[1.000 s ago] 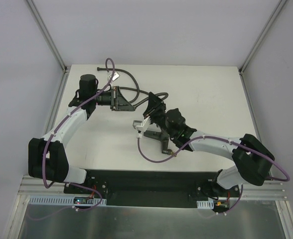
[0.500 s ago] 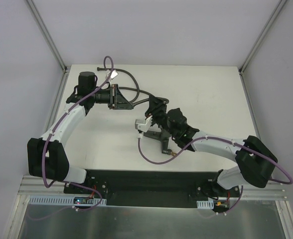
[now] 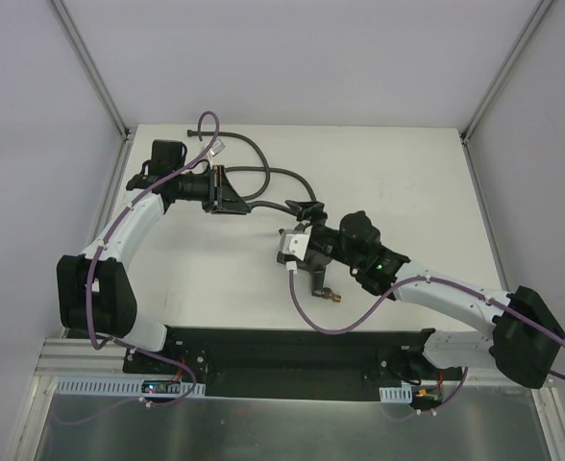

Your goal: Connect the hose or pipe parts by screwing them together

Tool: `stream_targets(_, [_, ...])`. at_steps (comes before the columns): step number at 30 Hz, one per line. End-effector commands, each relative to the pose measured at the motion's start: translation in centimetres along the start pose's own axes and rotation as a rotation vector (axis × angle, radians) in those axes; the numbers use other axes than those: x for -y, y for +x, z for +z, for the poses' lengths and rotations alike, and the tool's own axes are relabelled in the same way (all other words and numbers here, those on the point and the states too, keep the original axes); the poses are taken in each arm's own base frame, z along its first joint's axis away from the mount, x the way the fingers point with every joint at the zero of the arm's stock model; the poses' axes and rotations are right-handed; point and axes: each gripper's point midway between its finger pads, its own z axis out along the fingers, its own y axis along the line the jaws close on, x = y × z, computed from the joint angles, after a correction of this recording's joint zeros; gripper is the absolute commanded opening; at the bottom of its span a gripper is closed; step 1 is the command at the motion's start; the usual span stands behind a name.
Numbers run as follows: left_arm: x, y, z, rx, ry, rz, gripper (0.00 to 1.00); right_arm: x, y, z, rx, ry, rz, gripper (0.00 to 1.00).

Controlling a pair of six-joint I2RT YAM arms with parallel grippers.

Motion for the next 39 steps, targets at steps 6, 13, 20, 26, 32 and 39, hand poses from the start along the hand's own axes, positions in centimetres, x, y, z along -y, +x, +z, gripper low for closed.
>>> stream_targets(6, [0.7,0.7,-0.8,-0.029,0.015,0.042,0.0,1.3,-5.3,1.3,0.257,-0.164,0.324,0.7])
stream_targets(13, [0.8,1.2,-0.8,-0.042,0.023,0.026,0.0,0.7,-4.8,3.4,0.273,-0.259,0.349,0.66])
stream_targets(20, [1.8,1.3,-0.9,-0.058,0.069,0.029,0.0,0.2,-4.0,5.5,0.265,-0.303,0.32,0.63])
stream_targets(26, [2.3,1.2,-1.0,-0.061,0.088,0.034,0.0,0.2,-3.3,7.4,0.244,-0.311,0.305,0.58])
stream_targets(32, [2.7,1.5,-1.0,-0.07,0.111,0.043,0.0,-0.5,-3.4,7.7,0.265,-0.319,0.311,0.42])
stream_targets(39, [2.3,0.9,-1.0,-0.056,0.082,0.04,0.01,0.0,-3.5,7.3,0.279,-0.259,0.304,0.11])
